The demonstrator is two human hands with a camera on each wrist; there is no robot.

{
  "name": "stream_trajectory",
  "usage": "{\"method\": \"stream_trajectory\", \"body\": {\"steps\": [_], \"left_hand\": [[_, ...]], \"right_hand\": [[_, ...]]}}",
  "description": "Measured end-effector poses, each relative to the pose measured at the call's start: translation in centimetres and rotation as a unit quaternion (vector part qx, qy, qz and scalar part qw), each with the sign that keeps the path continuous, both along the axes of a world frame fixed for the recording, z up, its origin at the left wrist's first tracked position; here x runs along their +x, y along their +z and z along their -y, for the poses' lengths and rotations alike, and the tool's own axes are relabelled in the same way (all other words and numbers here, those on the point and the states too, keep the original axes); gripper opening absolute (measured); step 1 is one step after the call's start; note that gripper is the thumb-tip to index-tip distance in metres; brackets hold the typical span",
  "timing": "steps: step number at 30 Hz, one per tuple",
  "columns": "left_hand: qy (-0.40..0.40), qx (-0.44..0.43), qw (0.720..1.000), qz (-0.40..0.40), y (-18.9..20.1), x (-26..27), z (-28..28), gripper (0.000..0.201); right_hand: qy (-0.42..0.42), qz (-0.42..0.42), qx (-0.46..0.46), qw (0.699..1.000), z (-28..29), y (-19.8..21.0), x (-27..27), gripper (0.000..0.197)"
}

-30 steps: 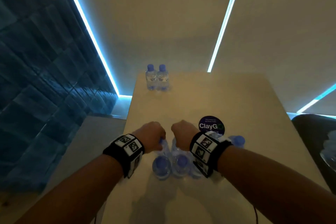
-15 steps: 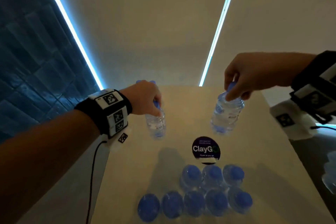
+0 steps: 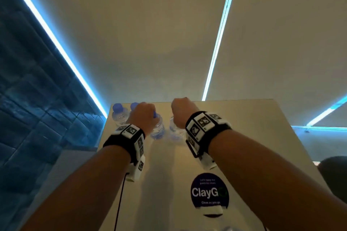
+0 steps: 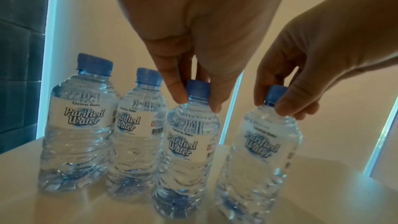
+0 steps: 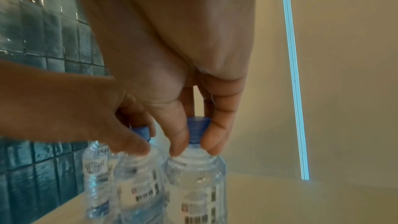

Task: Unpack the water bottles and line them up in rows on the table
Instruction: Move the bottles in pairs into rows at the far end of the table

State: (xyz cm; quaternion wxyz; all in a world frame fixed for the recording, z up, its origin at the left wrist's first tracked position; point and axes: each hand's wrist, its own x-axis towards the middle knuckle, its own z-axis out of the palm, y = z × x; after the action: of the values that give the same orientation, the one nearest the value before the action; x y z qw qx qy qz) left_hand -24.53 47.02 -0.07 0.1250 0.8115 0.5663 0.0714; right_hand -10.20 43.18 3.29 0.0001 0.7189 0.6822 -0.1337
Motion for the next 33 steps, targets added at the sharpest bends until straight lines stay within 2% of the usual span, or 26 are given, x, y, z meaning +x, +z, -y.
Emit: {"method": "stream_trajectory", "body": {"steps": [4,9,12,15,24,28,29,31,33], "left_hand": [[0.002,0.031,0.999,0.04,-1.0,-0.2,-1.2,0.02],[0.007,0.051,0.996,0.078,-1.9,-0.2,-1.8,0.021],[0.001,0.059,0.995,0.085,-2.1,-0.4,-2.2,0.029],[-0.01,0.058,0.994,0.094,-1.9,-0.8,-2.1,0.036],[-0.034,0.076,0.991,0.106,0.4,-2.7,-0.9,0.035],[-0.134,0.049,0.989,0.036,3.6,-4.7,3.3,0.029],[-0.164,0.033,0.986,0.016,4.7,-5.4,5.1,0.029],[-0.228,0.001,0.974,-0.011,6.3,-6.7,8.1,0.031],[-0.297,-0.047,0.953,-0.036,6.9,-6.9,11.5,0.038]], "right_hand": [[-0.002,-0.034,0.042,0.999,-1.8,-2.7,0.3,0.012],[0.014,-0.041,0.071,0.997,-2.5,-3.1,0.2,0.012],[0.013,-0.044,0.08,0.996,-2.6,-3.4,0.4,0.012],[0.011,-0.054,0.085,0.995,-2.6,-3.4,0.6,0.011],[0.02,-0.046,0.091,0.995,-3.2,-4.1,1.0,0.024],[0.038,-0.019,0.08,0.996,-0.5,-1.6,1.2,0.065],[0.055,-0.008,0.088,0.995,1.0,-0.4,0.9,0.068],[0.099,0.011,0.088,0.991,4.5,1.8,0.5,0.056],[0.151,0.053,0.012,0.987,9.4,3.8,0.6,0.045]]}}
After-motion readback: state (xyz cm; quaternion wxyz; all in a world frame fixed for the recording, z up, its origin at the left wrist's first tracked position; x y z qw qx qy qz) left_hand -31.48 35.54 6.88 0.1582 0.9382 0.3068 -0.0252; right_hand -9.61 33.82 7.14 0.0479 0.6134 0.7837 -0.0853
